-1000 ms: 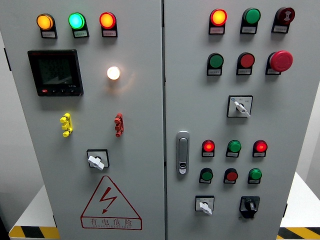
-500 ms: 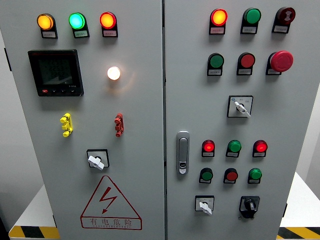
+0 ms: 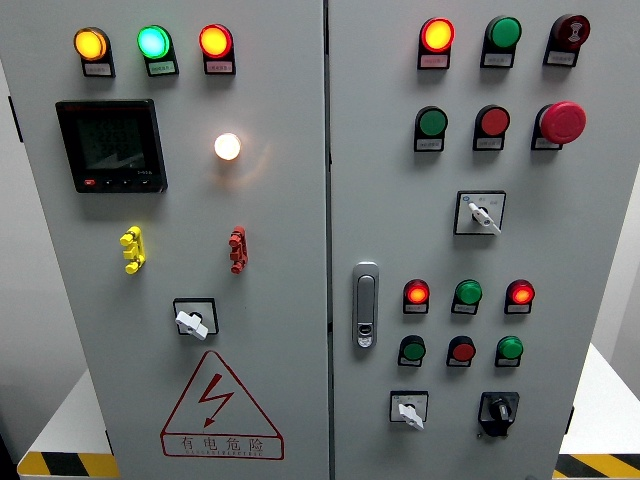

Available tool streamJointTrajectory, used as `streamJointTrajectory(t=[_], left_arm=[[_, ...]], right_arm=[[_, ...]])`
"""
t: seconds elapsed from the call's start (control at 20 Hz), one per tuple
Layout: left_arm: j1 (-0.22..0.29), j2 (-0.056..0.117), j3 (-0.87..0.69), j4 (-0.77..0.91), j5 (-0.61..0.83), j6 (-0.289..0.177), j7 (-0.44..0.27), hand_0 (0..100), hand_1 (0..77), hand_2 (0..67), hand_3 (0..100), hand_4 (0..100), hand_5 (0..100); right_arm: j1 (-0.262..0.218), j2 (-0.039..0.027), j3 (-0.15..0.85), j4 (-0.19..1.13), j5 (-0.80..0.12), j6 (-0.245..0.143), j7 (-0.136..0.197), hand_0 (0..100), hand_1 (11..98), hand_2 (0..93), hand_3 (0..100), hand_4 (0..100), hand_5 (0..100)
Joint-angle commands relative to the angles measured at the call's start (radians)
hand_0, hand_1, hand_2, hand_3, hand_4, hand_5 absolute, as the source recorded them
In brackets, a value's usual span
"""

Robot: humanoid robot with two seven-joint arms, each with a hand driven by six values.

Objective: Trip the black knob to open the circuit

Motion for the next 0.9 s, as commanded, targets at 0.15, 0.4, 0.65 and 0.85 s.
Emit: streamJointTrajectory(t=[0.15, 0.4, 0.65, 0.85], left_arm=[[0.002, -0.001, 0.000, 0.000, 0.000, 0.000, 0.000, 0, 3.0, 13.0, 21, 7, 1], [0.000, 0.000, 0.000, 0.000, 0.000, 0.000, 0.000, 0, 3.0, 13.0, 21, 7, 1], [0.000, -0.001, 0.000, 0.000, 0.000, 0.000, 0.000, 0, 3.0, 13.0, 21, 6, 1], [0.000, 0.000, 0.000, 0.000, 0.000, 0.000, 0.000, 0, 3.0, 13.0, 21, 6, 1]], right_arm=[[0.046, 0.0018, 0.008, 0.015, -0.003, 0.001, -0.025, 92, 51.1, 0.5, 91, 100, 100], [0.061, 0.0003, -0.008, 0.039, -0.017, 0.001, -0.027, 94, 50.9, 0.7, 92, 100, 100], [0.083, 0.0003, -0.008, 0.025, -0.017, 0.001, -0.033, 96, 51.6, 0.8, 91, 100, 100], [0.096, 0.0003, -0.009, 0.009, -0.017, 0.001, -0.031, 97, 52.0, 0.8, 91, 100, 100]])
